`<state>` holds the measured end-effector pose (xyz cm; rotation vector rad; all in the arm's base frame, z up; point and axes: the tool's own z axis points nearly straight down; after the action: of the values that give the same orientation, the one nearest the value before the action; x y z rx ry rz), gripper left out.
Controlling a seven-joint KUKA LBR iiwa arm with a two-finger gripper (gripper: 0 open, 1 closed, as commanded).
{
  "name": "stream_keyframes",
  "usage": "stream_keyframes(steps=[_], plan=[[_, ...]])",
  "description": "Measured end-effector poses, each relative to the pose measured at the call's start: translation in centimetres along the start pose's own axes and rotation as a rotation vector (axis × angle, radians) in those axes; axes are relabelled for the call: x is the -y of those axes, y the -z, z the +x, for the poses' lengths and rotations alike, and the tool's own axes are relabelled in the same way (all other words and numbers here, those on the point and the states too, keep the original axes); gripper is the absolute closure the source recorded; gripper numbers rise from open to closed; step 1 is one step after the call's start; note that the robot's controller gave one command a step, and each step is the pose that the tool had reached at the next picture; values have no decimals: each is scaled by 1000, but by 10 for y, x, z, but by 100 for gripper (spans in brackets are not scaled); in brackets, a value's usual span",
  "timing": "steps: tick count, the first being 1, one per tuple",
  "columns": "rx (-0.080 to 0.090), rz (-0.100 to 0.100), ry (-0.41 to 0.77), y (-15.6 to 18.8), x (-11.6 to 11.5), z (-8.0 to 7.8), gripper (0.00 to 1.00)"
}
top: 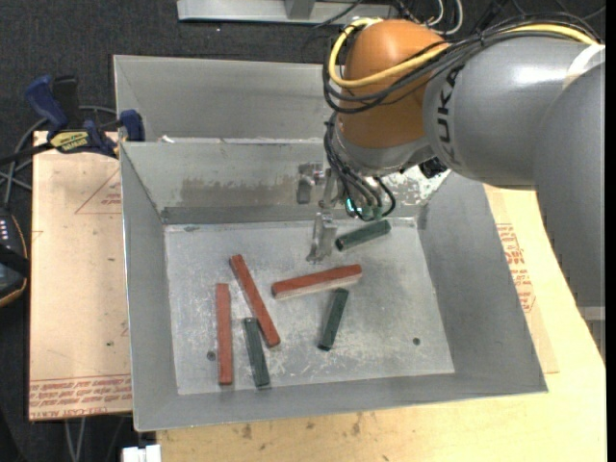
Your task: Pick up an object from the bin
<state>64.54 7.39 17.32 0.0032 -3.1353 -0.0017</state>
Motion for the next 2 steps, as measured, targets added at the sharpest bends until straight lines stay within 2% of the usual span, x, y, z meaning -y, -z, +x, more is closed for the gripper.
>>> stream_keyframes(steps=[1,2], plan=[[1,1,219,-107,17,45,0],[9,0,218,-102,16,42,100]])
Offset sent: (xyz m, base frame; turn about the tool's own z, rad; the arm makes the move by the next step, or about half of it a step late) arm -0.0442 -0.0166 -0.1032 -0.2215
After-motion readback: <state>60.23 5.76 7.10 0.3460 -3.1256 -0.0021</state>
